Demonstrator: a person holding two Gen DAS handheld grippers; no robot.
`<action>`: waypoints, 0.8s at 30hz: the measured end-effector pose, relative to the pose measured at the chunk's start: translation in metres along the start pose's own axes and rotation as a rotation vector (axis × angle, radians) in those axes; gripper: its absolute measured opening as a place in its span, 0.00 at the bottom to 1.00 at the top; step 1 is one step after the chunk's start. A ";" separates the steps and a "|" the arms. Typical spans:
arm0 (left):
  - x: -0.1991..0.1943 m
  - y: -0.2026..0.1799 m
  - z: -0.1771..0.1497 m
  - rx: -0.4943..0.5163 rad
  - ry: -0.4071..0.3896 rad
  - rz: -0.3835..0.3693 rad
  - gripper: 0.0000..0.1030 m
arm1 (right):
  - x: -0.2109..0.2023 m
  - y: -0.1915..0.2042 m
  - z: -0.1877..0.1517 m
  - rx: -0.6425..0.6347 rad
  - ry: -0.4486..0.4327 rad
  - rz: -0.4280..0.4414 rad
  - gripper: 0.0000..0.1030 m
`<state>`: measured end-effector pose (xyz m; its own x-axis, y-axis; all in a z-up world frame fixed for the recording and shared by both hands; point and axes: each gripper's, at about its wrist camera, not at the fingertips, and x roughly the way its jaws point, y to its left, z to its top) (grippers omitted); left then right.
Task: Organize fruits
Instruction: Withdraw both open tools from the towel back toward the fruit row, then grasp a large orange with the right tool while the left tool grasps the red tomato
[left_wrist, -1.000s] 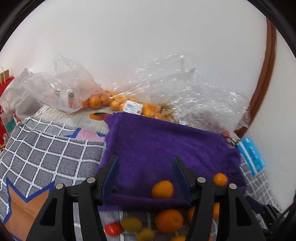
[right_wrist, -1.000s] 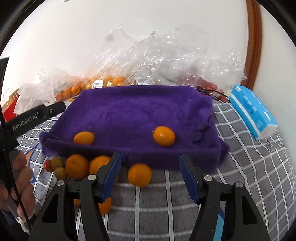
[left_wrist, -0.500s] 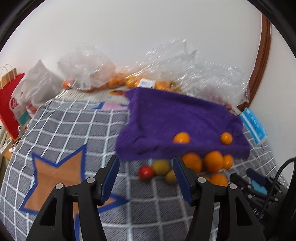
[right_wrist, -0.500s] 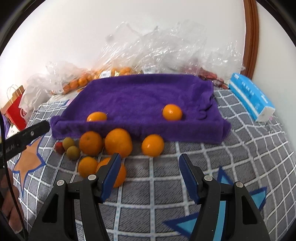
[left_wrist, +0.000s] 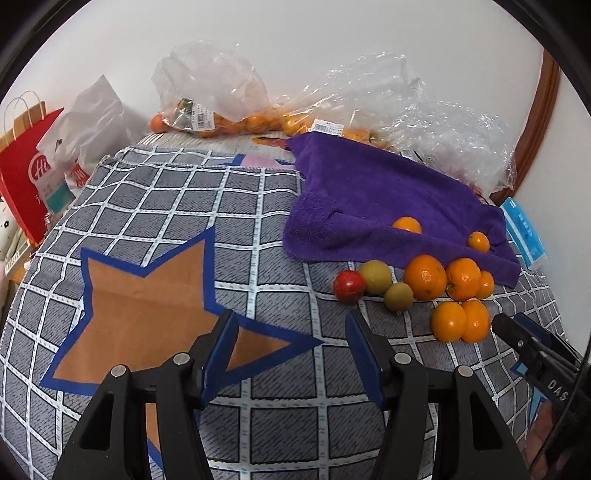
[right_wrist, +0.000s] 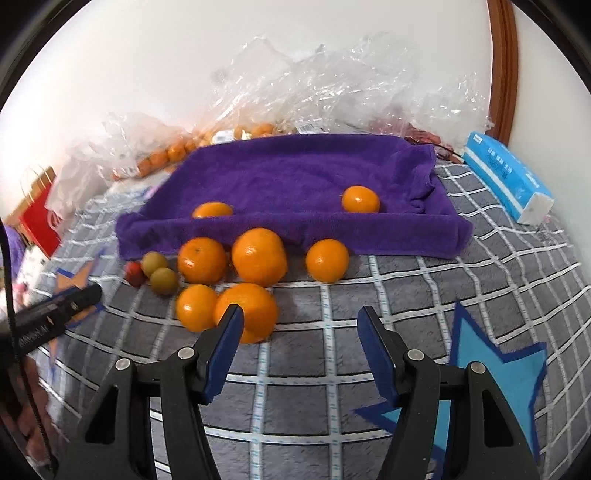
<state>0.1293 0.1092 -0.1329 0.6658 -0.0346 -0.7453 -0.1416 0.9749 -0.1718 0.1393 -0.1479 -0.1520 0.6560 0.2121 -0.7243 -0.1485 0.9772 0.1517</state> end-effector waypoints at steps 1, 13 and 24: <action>0.001 0.001 0.000 -0.005 0.003 0.000 0.56 | 0.001 0.002 0.001 -0.001 0.004 0.013 0.62; 0.007 -0.005 0.007 0.017 0.055 -0.085 0.56 | 0.026 0.021 0.008 -0.055 0.037 0.034 0.54; 0.033 -0.030 0.019 0.062 0.064 -0.084 0.48 | 0.023 0.024 -0.005 -0.153 0.088 0.062 0.47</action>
<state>0.1700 0.0830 -0.1401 0.6250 -0.1288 -0.7699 -0.0402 0.9797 -0.1965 0.1471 -0.1198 -0.1689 0.5757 0.2639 -0.7739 -0.3018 0.9482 0.0989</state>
